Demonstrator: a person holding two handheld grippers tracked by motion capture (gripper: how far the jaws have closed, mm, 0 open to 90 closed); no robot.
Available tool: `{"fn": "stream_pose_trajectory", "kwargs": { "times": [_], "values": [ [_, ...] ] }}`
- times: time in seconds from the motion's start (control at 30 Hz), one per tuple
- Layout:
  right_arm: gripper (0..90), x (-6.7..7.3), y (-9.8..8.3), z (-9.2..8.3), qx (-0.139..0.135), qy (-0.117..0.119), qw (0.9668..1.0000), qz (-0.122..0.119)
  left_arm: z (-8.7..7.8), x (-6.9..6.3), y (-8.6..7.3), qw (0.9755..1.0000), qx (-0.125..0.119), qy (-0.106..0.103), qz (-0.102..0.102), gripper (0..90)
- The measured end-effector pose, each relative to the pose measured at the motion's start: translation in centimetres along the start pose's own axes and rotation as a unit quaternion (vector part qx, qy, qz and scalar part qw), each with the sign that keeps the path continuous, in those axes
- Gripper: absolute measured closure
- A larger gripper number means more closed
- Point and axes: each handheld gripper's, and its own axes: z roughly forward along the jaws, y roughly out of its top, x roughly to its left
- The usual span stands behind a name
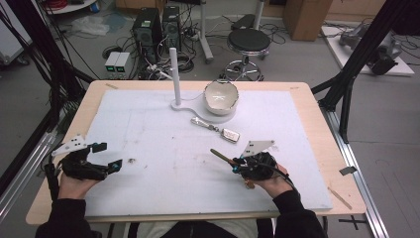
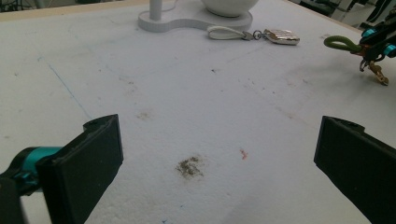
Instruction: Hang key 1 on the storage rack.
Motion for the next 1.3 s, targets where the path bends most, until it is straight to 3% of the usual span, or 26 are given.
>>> {"fn": "stream_pose_trajectory", "kwargs": {
  "times": [0.6,0.9,1.3],
  "values": [
    [75.6,-1.9,3.0,-0.9,-0.055,0.008,0.998,0.028,0.0,0.1,0.0,1.0,-0.003,-0.001,-0.001,1.7],
    [75.6,-2.1,5.1,-0.8,-0.066,0.005,0.9976,0.019,0.0,0.2,0.0,1.0,-0.004,-0.002,-0.003,1.7],
    [75.6,-2.8,8.4,-0.2,-0.075,0.019,0.9969,0.015,-0.1,0.2,0.0,1.0,-0.007,-0.001,-0.004,1.7]
  ]
}}
